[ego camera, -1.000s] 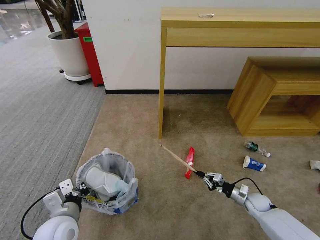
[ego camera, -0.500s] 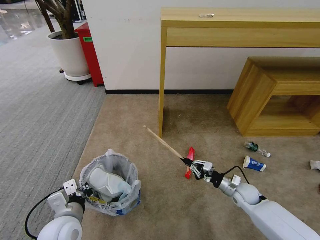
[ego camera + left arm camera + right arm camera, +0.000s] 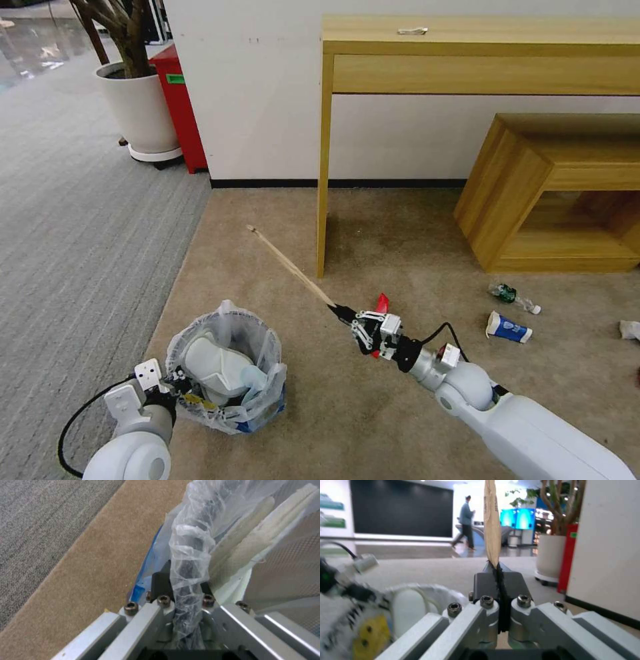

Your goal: Pick up the trash bin and place the garbage on the floor into it.

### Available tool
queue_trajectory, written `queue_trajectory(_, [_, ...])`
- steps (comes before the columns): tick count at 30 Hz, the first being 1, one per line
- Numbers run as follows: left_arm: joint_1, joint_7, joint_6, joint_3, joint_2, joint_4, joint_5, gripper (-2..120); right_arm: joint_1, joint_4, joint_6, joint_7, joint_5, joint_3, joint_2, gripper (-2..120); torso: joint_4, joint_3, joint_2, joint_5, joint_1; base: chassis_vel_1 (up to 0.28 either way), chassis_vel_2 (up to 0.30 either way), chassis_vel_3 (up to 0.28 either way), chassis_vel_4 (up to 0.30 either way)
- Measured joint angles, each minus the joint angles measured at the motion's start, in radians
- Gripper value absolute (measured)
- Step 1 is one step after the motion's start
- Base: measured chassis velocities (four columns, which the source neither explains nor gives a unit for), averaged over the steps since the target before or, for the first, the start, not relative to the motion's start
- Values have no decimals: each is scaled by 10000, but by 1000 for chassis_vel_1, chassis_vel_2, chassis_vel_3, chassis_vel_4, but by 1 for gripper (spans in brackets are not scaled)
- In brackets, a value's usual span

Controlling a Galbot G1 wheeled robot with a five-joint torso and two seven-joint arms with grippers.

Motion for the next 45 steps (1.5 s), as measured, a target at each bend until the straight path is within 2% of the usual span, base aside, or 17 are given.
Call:
queue_trajectory(2, [0,3,0,5,-9,0,8,0,41,51,-9,32,18,-82,12,0,0,0,0,0,0,0,0,0,0])
queue_trajectory(12, [38,46,-4,76,-137,-35,175,0,1108,556,-173,685,83,-1751,242,0,1,0,0,1,0,0,0,0,0])
queue_trajectory(18, [75,54,-12,63,-145,-87,205,0,1531,568,-273,572,65,-2167,265,0,0,0,0,1,0,0,0,0,0])
queue_trajectory(23, [81,66,-20,98,-188,-87,283,0,2091,581,-323,589,72,-2912,324,0,0,0,0,0,0,0,0,0,0])
queue_trajectory(26, [55,81,-24,125,-239,-72,310,0,2417,461,-319,648,11,-3456,467,0,0,0,0,0,0,0,0,0,0])
queue_trajectory(45, [-23,92,-28,131,-330,-17,317,0,3276,-404,-291,654,-28,-5084,1339,0,0,1,0,1,0,0,0,0,0])
